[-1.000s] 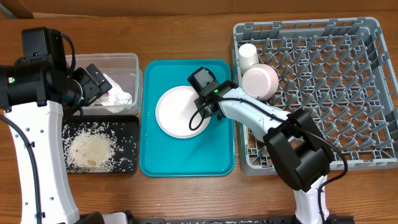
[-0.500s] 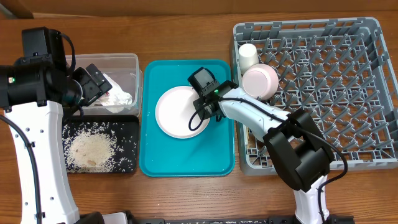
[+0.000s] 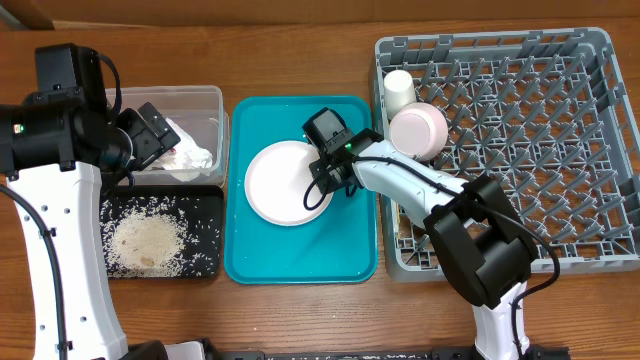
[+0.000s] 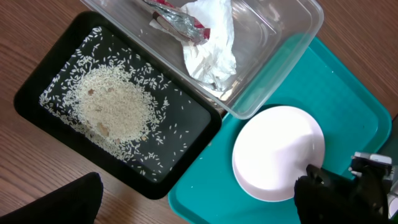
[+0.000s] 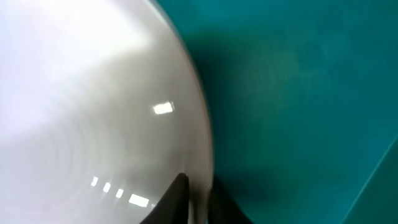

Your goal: Sort waste into correct bins and load items into the dishwasher

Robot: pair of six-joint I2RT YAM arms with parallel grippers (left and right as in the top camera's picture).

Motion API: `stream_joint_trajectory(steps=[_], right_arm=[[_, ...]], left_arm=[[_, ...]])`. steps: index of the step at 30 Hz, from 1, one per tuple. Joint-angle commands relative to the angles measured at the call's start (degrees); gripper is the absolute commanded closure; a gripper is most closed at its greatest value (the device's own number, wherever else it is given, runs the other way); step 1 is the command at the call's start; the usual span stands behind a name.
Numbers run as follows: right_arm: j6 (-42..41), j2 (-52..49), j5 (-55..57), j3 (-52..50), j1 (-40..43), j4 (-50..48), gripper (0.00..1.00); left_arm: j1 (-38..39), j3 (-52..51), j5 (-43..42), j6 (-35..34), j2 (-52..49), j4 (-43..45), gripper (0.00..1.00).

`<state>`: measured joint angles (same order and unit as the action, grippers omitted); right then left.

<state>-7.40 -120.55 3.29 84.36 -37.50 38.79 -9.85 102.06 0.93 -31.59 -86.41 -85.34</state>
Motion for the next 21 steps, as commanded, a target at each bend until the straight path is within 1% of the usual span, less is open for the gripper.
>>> stream_joint_trajectory(steps=[1, 6, 10, 12, 13, 15, 17, 21], right_arm=[[-0.07, 0.85, -0.46, -0.39, 0.17, 0.13, 0.96], [-0.07, 3.74, -0.42, 3.06, 0.81, 0.24, 0.96], [0.07, 11.21, 0.02, 7.13, 2.23, 1.07, 0.96], [0.42, 15.32, 2.21, 8.17, 2.97, 1.73, 0.96], [0.42, 17.64, 4.96, 8.39, 3.32, 2.51, 0.96], [0.42, 23.23, 15.21, 8.39, 4.33, 5.64, 0.96], [0.42, 26.75, 25.42, 8.39, 5.42, 8.55, 0.96], [0.42, 31.17, 51.69, 8.39, 9.22, 13.88, 0.96]], left_arm=[[-0.26, 0.85, 0.57, -0.15, -0.2, 0.09, 0.0], [-0.26, 0.85, 0.57, -0.15, -0.2, 0.09, 0.0], [-0.26, 0.85, 0.57, -0.15, -0.2, 0.07, 0.0], [-0.26, 0.85, 0.57, -0.15, -0.2, 0.07, 0.0], [-0.26, 0.85, 0.57, -0.15, -0.2, 0.09, 0.0], [-0.26, 0.85, 0.57, -0.15, -0.2, 0.09, 0.0], [-0.26, 0.85, 0.57, -0.15, -0.2, 0.07, 0.0], [-0.26, 0.85, 0.57, -0.15, -0.2, 0.09, 0.0]])
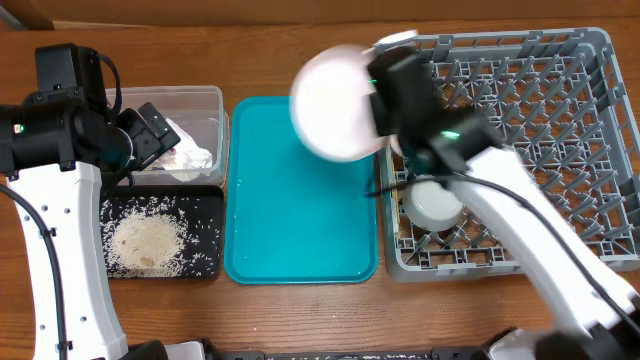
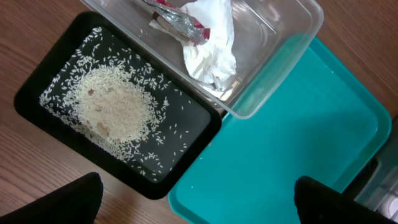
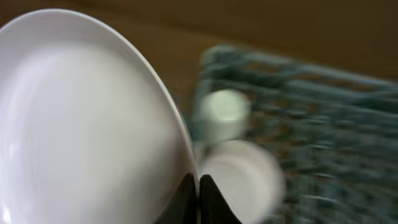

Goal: Sort waste into correct bins and load items into the dishwasher
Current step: 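Carry the pink plate to the rack's back-right and stand it upright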

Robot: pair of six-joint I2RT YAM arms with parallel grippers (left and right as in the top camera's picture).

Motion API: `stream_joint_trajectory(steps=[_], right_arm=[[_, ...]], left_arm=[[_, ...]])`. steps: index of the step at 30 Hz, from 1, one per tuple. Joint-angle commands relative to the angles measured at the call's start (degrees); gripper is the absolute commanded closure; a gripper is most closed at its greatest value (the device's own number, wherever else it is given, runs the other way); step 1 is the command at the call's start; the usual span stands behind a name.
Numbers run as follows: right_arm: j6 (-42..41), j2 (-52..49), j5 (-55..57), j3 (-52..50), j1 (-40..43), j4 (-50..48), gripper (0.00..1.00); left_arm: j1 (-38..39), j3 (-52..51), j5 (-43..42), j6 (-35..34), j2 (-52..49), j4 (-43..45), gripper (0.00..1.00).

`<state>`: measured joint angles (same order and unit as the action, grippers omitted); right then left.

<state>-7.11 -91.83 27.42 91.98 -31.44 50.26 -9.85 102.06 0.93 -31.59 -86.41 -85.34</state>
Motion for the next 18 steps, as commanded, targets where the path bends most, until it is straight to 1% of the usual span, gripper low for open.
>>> stream_joint_trajectory(steps=[1, 3, 5, 10, 14, 18], right_arm=[[0.11, 2.8, 35.26, 0.76, 4.5, 4.11, 0.96], [0.07, 2.78, 46.49, 0.7, 7.02, 7.04, 0.96], [0.07, 2.67, 51.19, 0.15, 9.68, 7.78, 0.96], [-0.7, 2.32, 46.53, -1.29, 14.47, 7.63, 0.96], [-5.97, 1.68, 46.36, -3.58, 17.46, 7.3, 0.96], [-6.67, 1.2, 46.36, -6.43, 19.39, 6.86, 0.96]], left_arm=[[-0.26, 0.85, 0.57, -0.15, -0.2, 0.09, 0.0], [-0.26, 0.85, 0.57, -0.15, -0.2, 0.09, 0.0], [-0.26, 0.85, 0.57, -0.15, -0.2, 0.09, 0.0], [-0.26, 0.85, 0.57, -0.15, -0.2, 0.09, 0.0], [-0.26, 0.85, 0.57, -0.13, -0.2, 0.09, 0.0], [-0.26, 0.85, 0.57, -0.15, -0.2, 0.09, 0.0]])
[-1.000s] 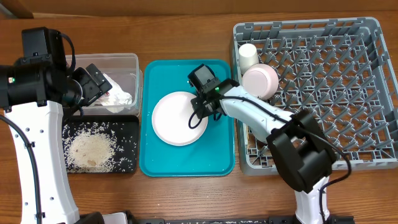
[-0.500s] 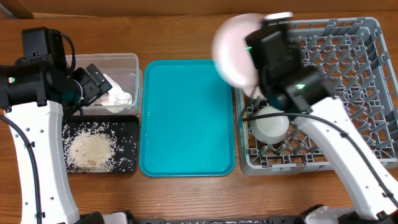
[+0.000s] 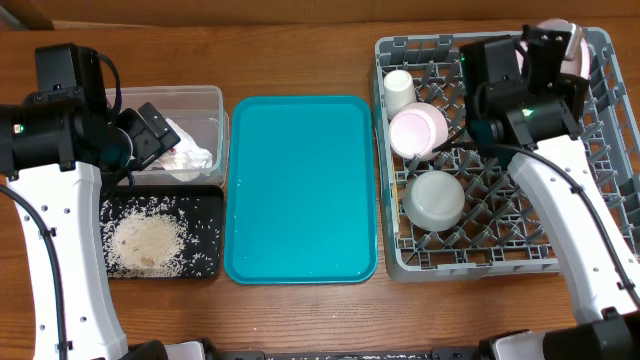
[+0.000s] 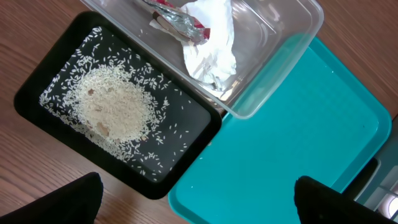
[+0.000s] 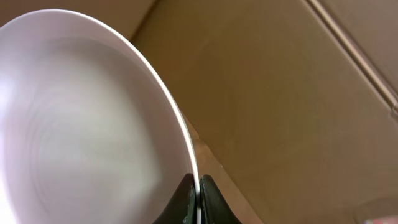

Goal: Sort waste into correct bins and load items into the dishwasher
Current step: 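Carry the pink plate to the rack's back-right and stand it upright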

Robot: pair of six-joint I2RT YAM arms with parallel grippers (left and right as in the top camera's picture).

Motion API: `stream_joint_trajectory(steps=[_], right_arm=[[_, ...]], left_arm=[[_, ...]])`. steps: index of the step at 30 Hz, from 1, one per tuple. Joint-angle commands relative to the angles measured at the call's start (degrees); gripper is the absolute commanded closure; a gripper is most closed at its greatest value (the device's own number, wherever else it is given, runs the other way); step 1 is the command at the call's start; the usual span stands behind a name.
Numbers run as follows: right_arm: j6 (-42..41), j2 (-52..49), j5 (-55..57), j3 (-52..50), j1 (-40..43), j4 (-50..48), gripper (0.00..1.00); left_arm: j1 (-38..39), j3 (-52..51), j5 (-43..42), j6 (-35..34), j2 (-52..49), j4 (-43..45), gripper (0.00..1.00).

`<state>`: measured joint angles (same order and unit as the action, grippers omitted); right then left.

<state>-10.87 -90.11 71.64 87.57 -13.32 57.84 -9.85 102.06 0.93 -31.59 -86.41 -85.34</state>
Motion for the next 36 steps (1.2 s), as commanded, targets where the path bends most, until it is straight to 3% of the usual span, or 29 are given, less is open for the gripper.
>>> stream_joint_trajectory(steps=[1, 18, 25, 32, 33, 36], right_arm=[[-2.89, -0.55, 1.88, -2.62, 1.44, -0.72, 0.96], [-2.86, -0.68, -16.63, -8.57, 1.44, -4.24, 0.96], [-2.01, -0.68, -16.72, -8.57, 1.46, -5.49, 0.96], [11.8, -0.68, -14.36, -8.57, 1.44, -12.81, 0.96], [18.25, -0.68, -15.41, -8.57, 1.44, -14.64, 0.96], [27.15, -0.68, -15.37, -8.57, 1.44, -17.73, 0.96]], left_arm=[[-0.26, 0.85, 0.57, -0.15, -0.2, 0.09, 0.0], [-0.26, 0.85, 0.57, -0.13, -0.2, 0.09, 0.0], [-0.26, 0.85, 0.57, -0.15, -0.2, 0.07, 0.0], [-0.26, 0.85, 0.57, -0.15, -0.2, 0.09, 0.0], [-0.26, 0.85, 0.57, -0.15, -0.2, 0.07, 0.0], [-0.26, 0.85, 0.57, -0.15, -0.2, 0.09, 0.0]])
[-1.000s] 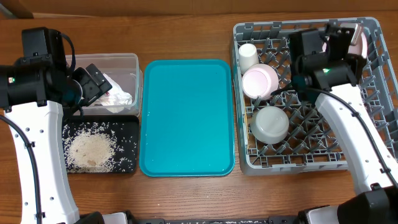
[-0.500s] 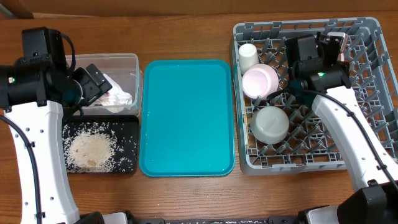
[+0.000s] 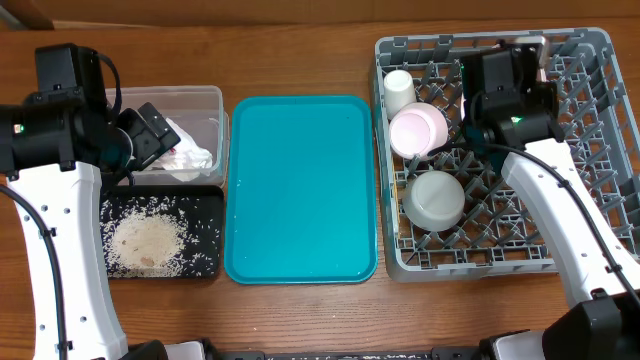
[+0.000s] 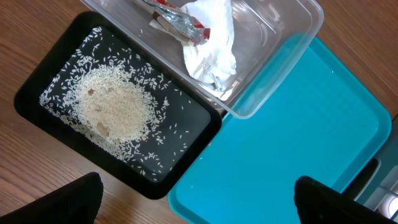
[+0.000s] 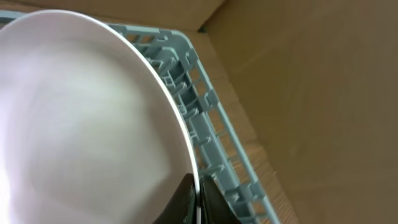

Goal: Sort waste into correct bins and load items into the dishwasher
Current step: 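Carry the pink plate to the rack's back-right and stand it upright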

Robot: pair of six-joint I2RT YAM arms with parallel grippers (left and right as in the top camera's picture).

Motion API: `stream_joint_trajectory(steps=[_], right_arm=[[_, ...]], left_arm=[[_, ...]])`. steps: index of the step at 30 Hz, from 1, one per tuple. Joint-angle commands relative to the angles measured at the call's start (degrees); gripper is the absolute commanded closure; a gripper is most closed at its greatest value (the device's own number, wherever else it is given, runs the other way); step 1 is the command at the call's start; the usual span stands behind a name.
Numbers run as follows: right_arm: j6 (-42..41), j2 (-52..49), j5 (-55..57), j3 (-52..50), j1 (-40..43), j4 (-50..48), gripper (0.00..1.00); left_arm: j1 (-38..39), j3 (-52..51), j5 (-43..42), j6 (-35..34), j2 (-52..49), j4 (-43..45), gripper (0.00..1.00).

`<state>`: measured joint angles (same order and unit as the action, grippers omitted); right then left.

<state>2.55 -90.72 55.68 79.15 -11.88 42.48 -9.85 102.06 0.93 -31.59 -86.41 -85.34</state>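
The white plate (image 5: 93,112) stands on edge over the back rows of the grey dish rack (image 3: 560,150), and from overhead it is almost hidden by the arm. My right gripper (image 5: 198,190) is shut on the plate's rim, and the rack's back wall (image 5: 205,112) runs just behind it. My left gripper (image 4: 196,202) hangs open and holds nothing. It is high over the black rice tray (image 4: 118,106) and the clear waste bin (image 4: 211,50), which holds crumpled paper and a wrapper.
The teal tray (image 3: 300,190) lies bare between the bins and the rack. In the rack's left part sit a white cup (image 3: 399,90), a pink bowl (image 3: 418,130) and a white bowl (image 3: 434,200). The rack's prongs stand all around them.
My right gripper has moved left and down with the plate, from above the rack's far right corner to its back middle rows. The left arm has not moved.
My right gripper was first shut on the rim of the plate lying on the teal tray. Then the plate was in the air above the rack's left edge, leaving the tray bare. Later it was over the rack's far corner, and now it is on edge over the back rows.
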Motion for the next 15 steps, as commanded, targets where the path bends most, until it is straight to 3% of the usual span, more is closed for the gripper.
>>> stream_joint_trajectory(steps=[1, 15], right_arm=[[16.04, -0.07, 0.61, -0.15, 0.07, -3.23, 0.96], [19.82, -1.2, -0.13, -2.89, 0.24, -4.81, 0.96]], left_arm=[[-0.26, 0.85, 0.57, -0.15, -0.2, 0.09, 0.0], [-0.26, 0.85, 0.57, -0.15, -0.2, 0.09, 0.0]])
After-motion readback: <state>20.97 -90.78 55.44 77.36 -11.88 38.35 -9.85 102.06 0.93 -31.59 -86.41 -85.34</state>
